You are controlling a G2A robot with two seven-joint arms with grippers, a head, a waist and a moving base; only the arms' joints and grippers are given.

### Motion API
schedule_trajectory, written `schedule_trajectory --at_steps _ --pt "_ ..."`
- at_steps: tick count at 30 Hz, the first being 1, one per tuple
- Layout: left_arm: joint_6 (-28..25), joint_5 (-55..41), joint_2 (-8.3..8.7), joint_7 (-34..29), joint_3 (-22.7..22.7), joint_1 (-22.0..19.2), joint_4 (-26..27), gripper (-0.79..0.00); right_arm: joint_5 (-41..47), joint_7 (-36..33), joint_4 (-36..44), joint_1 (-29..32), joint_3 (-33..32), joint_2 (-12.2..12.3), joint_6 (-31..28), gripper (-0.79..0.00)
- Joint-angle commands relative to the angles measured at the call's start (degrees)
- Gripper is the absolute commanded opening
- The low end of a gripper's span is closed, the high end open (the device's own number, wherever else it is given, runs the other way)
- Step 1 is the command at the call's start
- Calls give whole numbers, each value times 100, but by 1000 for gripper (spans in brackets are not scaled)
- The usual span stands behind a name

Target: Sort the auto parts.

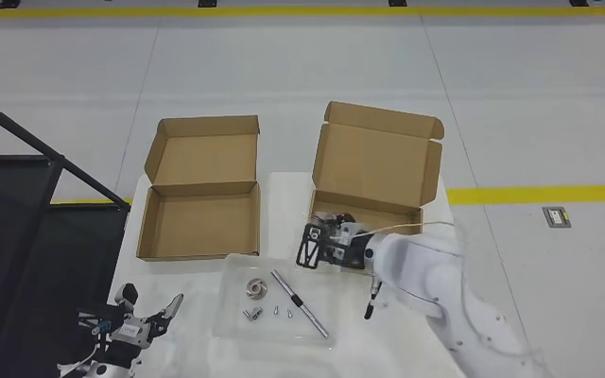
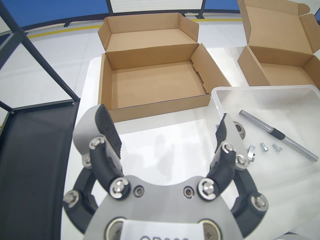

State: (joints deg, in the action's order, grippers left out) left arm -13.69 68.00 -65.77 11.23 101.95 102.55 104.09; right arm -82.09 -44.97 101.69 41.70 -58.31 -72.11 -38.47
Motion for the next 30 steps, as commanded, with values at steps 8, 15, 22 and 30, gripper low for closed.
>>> schedule_trajectory --at_steps 8,15,22,30 --pt "0 0 0 0 0 0 0 0 372 19 -2979 -1713 910 -461 787 -785" --pt "0 0 0 0 0 0 0 0 868 478 -5047 -2505 1581 -878 441 -785" --pt "0 0 0 0 0 0 0 0 906 512 -6252 -2882 2117 -1280 474 -785" --pt "0 0 0 0 0 0 0 0 990 603 -7183 -3091 2414 -1659 619 -616"
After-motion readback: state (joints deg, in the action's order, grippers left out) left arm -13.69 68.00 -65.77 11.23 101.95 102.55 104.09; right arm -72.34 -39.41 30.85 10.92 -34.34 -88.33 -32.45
